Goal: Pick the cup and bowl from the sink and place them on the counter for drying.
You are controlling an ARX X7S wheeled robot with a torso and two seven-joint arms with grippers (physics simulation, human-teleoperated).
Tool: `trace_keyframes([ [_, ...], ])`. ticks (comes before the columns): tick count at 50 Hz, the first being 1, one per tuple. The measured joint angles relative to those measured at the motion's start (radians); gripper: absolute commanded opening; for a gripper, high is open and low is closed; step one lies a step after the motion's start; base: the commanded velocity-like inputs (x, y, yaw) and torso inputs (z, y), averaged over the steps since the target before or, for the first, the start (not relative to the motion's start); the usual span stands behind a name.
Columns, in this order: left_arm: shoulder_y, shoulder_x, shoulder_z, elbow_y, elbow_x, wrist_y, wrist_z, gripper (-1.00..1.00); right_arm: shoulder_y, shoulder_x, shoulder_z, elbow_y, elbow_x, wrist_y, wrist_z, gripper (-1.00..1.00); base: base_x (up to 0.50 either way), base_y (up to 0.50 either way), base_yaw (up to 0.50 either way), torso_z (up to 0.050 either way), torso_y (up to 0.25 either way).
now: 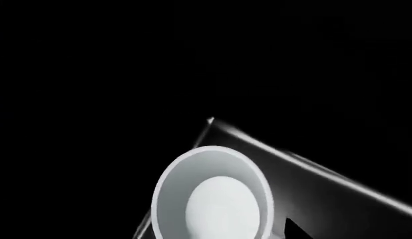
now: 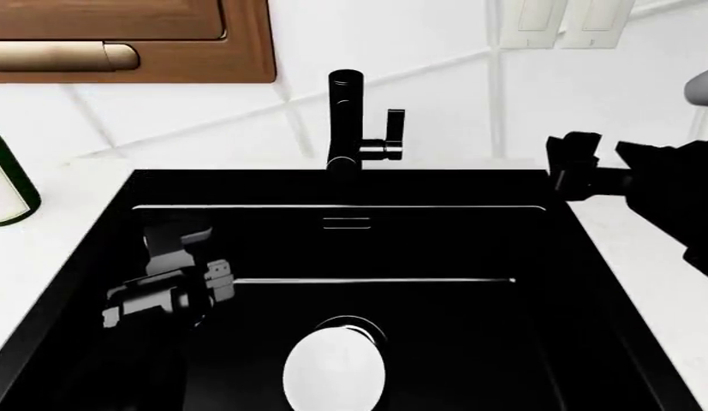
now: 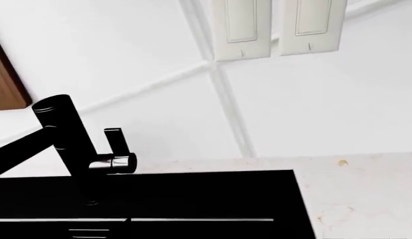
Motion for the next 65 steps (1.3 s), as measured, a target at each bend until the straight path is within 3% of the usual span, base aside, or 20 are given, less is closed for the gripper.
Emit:
trace_keyframes([
  [23, 0.023, -0.029, -0.067, 0.003, 0.033, 0.005, 0.08, 1.0, -0.062, 0.004, -0.017, -0.002, -0.024, -0.062, -0.035, 1.0, 0.0, 0.0, 0.0, 0.0, 0.0],
  [24, 0.024, -0.028, -0.067, 0.004, 0.034, 0.005, 0.079, -1.0, -0.064, 0.004, -0.018, -0.002, -0.024, -0.064, -0.036, 1.0, 0.0, 0.0, 0.0, 0.0, 0.0],
  [48, 0.023, -0.016, -0.023, 0.006, 0.074, 0.02, 0.085, -1.0, -0.108, 0.019, -0.004, -0.018, -0.017, -0.1, -0.044, 1.0, 0.0, 0.0, 0.0, 0.0, 0.0],
  [65, 0.184, 0.039, 0.062, 0.769, 0.063, -0.525, 0.138, -1.0, -0.123, 0.029, 0.005, -0.025, -0.001, -0.113, -0.043, 1.0, 0.0, 0.0, 0.0, 0.0, 0.0],
])
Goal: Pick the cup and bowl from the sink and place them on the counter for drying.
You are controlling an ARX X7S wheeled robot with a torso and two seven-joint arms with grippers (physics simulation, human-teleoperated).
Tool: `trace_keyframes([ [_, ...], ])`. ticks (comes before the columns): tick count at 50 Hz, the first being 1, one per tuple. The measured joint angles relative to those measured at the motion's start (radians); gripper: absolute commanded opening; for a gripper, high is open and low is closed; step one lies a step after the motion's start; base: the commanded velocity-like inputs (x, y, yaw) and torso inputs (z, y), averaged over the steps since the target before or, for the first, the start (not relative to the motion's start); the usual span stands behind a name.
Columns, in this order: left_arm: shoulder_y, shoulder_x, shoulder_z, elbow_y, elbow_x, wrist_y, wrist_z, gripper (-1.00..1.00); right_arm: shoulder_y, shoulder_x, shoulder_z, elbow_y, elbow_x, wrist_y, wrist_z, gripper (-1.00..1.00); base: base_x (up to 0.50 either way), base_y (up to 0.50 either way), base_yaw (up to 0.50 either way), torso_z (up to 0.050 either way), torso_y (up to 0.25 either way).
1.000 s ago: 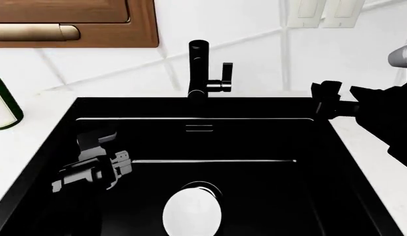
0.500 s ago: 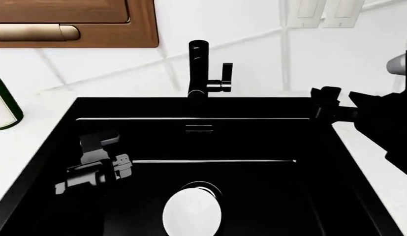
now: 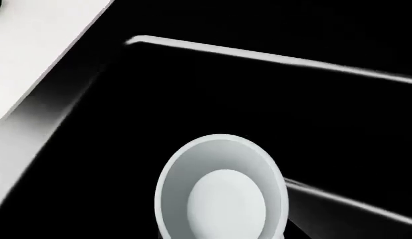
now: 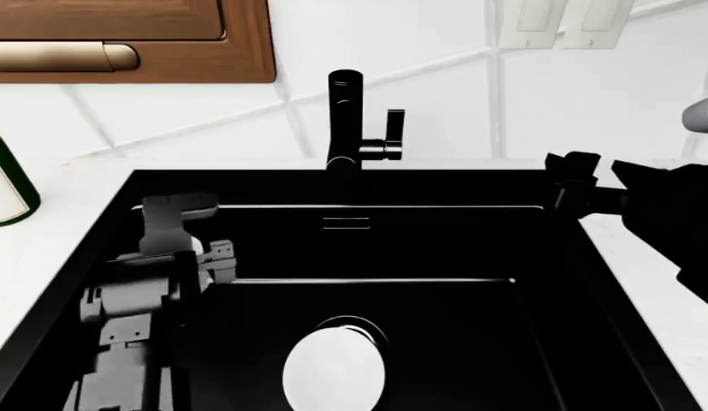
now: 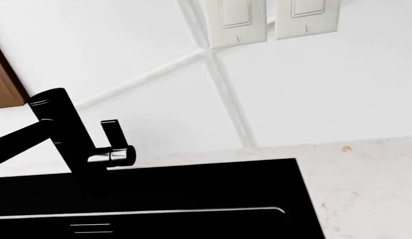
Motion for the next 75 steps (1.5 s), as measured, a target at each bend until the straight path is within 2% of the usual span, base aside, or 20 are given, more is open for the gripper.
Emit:
trace_keyframes([
  [10, 0.02, -0.037, 0.067, 0.359, -0.043, -0.311, 0.037, -1.0, -0.008, 0.006, 0.006, -0.003, 0.01, -0.007, 0.0, 1.0, 0.0, 0.0, 0.0, 0.0, 0.0],
  [16, -0.007, -0.105, 0.085, 0.453, -0.301, -0.409, -0.14, -1.0, -0.014, 0.009, 0.01, -0.007, 0.018, -0.01, 0.002, 1.0, 0.0, 0.0, 0.0, 0.0, 0.0],
  [24, -0.078, -0.2, 0.11, 0.477, -0.633, -0.468, -0.374, -1.0, -0.026, 0.013, 0.016, -0.011, 0.026, -0.015, 0.004, 1.0, 0.0, 0.0, 0.0, 0.0, 0.0],
  [37, -0.193, -0.31, 0.137, 0.432, -0.862, -0.493, -0.542, -1.0, -0.024, 0.01, -0.003, -0.004, 0.02, -0.026, -0.008, 1.0, 0.0, 0.0, 0.0, 0.0, 0.0],
  [55, -0.215, -0.399, 0.09, 0.397, -1.007, -0.494, -0.754, -1.0, -0.037, 0.007, -0.024, 0.0, 0.007, -0.045, -0.025, 1.0, 0.0, 0.0, 0.0, 0.0, 0.0],
  [75, -0.164, -0.418, -0.004, 0.328, -0.951, -0.37, -0.956, -1.0, -0.069, 0.004, -0.047, -0.001, -0.014, -0.067, -0.041, 1.0, 0.0, 0.0, 0.0, 0.0, 0.001],
])
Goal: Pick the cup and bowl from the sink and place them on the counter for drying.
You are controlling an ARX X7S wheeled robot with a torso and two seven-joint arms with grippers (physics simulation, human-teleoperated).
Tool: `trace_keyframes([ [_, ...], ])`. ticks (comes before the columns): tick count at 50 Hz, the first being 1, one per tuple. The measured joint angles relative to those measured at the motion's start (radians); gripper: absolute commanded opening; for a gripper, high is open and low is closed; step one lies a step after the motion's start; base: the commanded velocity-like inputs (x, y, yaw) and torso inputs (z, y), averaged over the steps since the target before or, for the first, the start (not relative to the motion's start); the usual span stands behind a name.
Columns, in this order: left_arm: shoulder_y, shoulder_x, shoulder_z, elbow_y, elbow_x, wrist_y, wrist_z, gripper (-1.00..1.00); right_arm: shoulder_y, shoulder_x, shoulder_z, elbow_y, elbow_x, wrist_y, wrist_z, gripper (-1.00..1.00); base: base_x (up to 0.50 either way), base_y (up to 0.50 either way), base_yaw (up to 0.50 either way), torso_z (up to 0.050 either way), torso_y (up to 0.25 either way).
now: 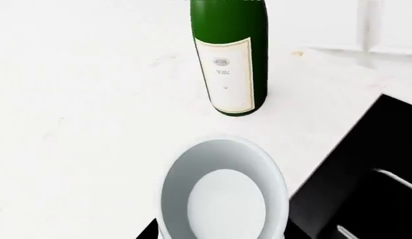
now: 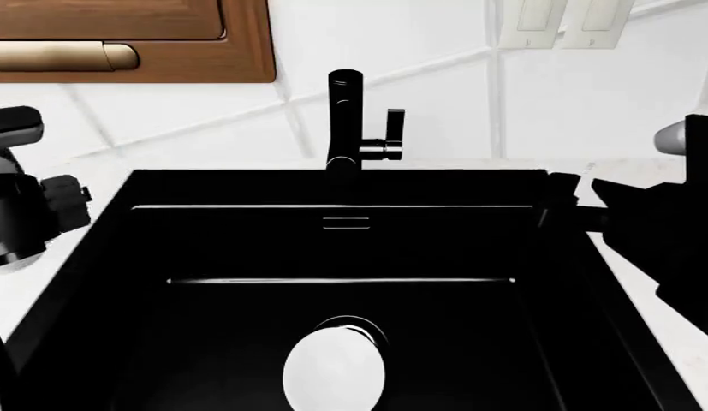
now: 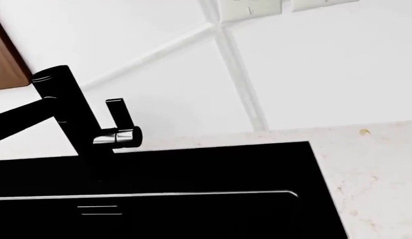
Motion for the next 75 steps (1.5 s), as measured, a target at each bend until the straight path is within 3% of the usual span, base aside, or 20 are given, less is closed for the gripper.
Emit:
trace_keyframes([
  [30, 0.093, -0.012, -0.087, -0.053, 0.043, 0.082, -0.073, -1.0, -0.003, -0.001, -0.029, 0.011, -0.009, -0.017, -0.013, 1.0, 0.0, 0.0, 0.0, 0.0, 0.0],
  [31, 0.095, -0.012, -0.089, -0.054, 0.043, 0.082, -0.073, 1.0, -0.004, -0.001, -0.03, 0.011, -0.01, -0.017, -0.014, 1.0, 0.0, 0.0, 0.0, 0.0, 0.0],
  [61, 0.102, 0.002, -0.155, 0.002, -0.017, 0.03, -0.116, 1.0, -0.037, 0.002, -0.033, 0.011, -0.012, -0.046, -0.028, 1.0, 0.0, 0.0, 0.0, 0.0, 0.0],
  [75, 0.11, 0.002, -0.206, 0.086, -0.249, -0.099, -0.242, 1.0, -0.032, 0.006, -0.03, 0.01, 0.007, -0.043, -0.015, 1.0, 0.0, 0.0, 0.0, 0.0, 0.0],
])
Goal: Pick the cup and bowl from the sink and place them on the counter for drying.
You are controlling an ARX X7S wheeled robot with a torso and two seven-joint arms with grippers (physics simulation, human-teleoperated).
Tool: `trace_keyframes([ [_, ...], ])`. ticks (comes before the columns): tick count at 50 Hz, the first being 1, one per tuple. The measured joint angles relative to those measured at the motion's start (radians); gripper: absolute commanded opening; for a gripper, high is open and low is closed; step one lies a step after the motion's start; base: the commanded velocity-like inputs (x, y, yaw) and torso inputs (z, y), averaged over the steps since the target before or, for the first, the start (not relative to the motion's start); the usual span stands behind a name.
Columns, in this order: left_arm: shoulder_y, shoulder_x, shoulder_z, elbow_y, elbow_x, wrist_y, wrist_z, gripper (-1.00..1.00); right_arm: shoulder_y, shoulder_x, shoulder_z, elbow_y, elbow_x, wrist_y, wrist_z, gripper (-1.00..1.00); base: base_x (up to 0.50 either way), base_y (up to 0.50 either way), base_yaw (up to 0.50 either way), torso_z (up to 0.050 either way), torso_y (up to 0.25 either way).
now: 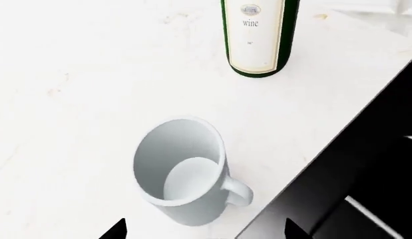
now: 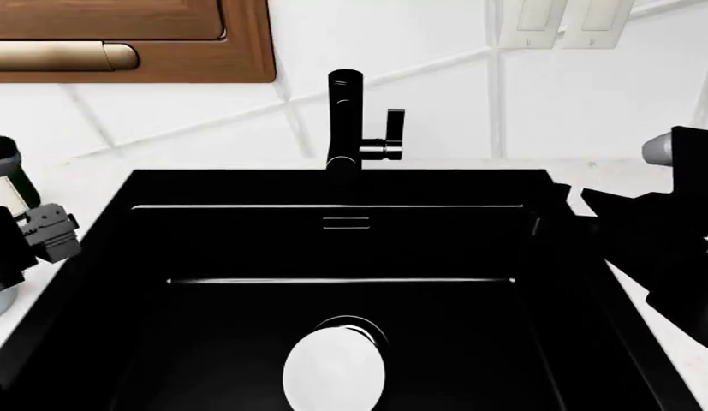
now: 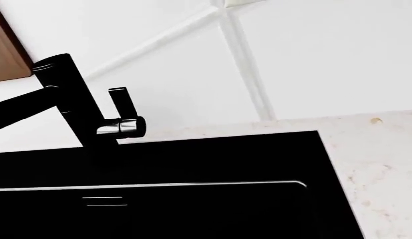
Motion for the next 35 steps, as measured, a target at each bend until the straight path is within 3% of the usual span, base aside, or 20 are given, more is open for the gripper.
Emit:
trace_keyframes([
  [10, -0.013, -0.061, 0.059, 0.035, -0.197, -0.027, -0.051, 1.0, 0.005, 0.001, -0.006, 0.004, 0.015, 0.008, 0.003, 1.0, 0.0, 0.0, 0.0, 0.0, 0.0],
  [22, -0.022, -0.312, 0.419, 0.162, -0.585, 0.261, -0.059, 1.0, 0.018, 0.001, -0.016, 0.008, 0.034, 0.019, 0.007, 1.0, 0.0, 0.0, 0.0, 0.0, 0.0],
  [35, -0.082, -0.389, 0.59, 0.284, -0.632, 0.329, 0.164, 1.0, 0.066, -0.003, -0.056, 0.018, 0.048, 0.045, 0.002, 1.0, 0.0, 0.0, 0.0, 0.0, 0.0],
])
